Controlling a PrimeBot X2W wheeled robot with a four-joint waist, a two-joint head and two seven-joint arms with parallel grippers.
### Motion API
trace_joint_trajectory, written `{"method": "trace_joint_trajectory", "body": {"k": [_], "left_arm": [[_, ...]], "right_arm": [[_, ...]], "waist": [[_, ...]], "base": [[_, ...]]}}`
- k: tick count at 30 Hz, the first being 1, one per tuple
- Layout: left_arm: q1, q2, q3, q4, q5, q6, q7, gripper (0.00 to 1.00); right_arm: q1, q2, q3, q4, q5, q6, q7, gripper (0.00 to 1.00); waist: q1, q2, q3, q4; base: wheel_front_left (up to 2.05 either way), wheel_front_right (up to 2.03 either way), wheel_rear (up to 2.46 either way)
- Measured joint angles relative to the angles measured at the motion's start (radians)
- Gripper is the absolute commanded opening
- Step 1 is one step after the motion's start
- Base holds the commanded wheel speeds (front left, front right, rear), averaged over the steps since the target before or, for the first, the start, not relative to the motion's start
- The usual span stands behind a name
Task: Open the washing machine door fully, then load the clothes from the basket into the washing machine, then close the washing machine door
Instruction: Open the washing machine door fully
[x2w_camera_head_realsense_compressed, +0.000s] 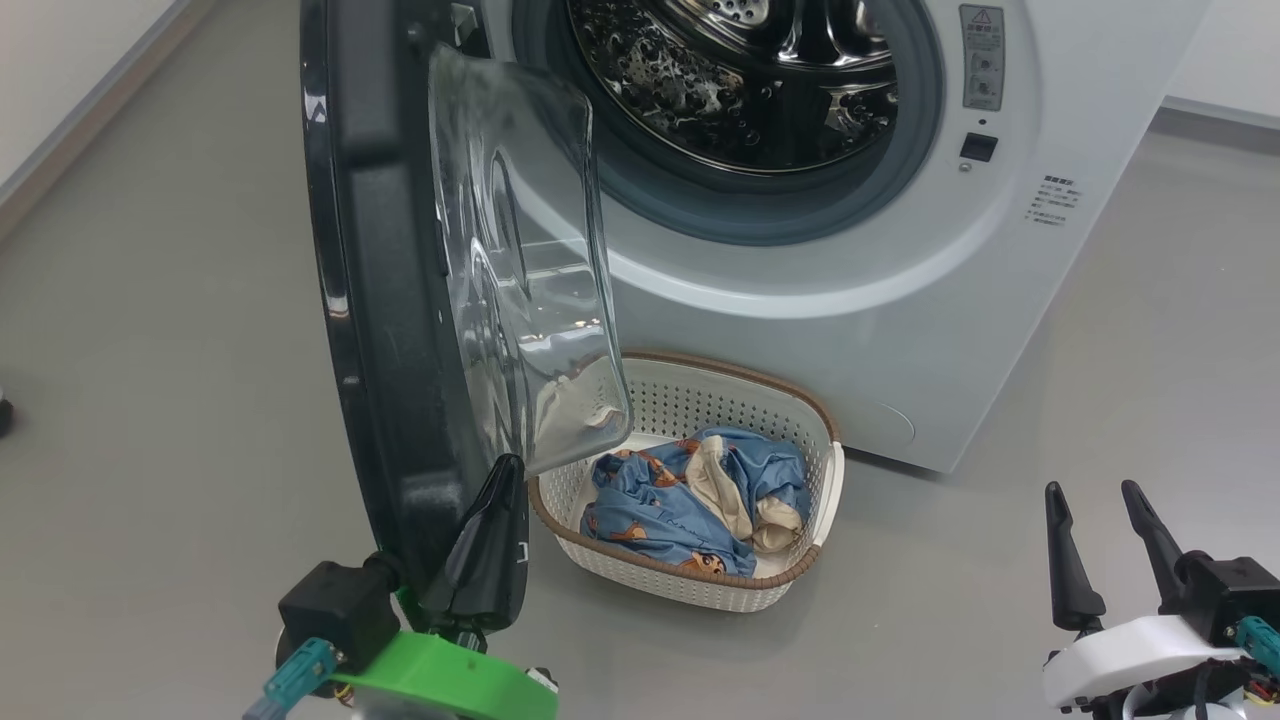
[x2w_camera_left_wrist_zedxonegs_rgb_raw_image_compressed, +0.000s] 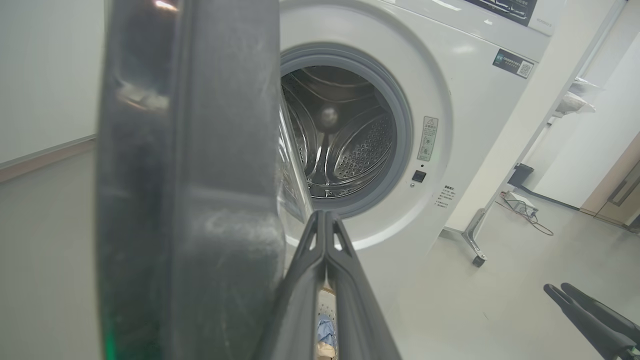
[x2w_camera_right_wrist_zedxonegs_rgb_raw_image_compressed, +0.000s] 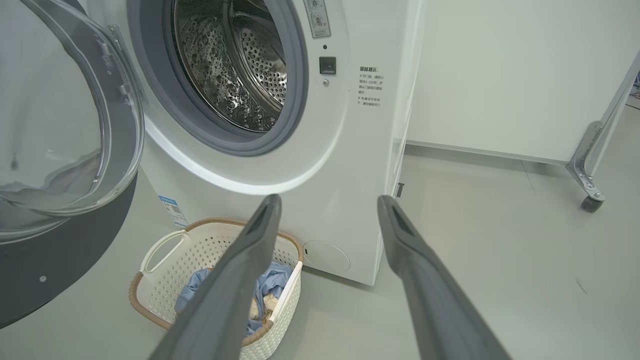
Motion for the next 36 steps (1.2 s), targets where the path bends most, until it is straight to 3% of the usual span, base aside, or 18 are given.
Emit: {"method": "trace_joint_trajectory", "body": {"k": [16,36], "left_arm": [[0.002,0.007,0.199,0.053,0.02,0.004,-0.029,0.0],[-0.132,0.064,0.527,0.299,0.065,0.004,-0.037,0.0]], "right_arm": [[0.0,0.006,0.036,0.006,0.0,0.0,0.0,1.0],[-0.007,-0.044,0.086,0.007,-0.016,0.0,0.0,1.0]], "waist": [[0.0,0.0,-0.006,0.072],[0.0,0.0,0.051,0.009]], "base": [[0.0,0.0,0.0],[0.0,0.0,0.0]]}}
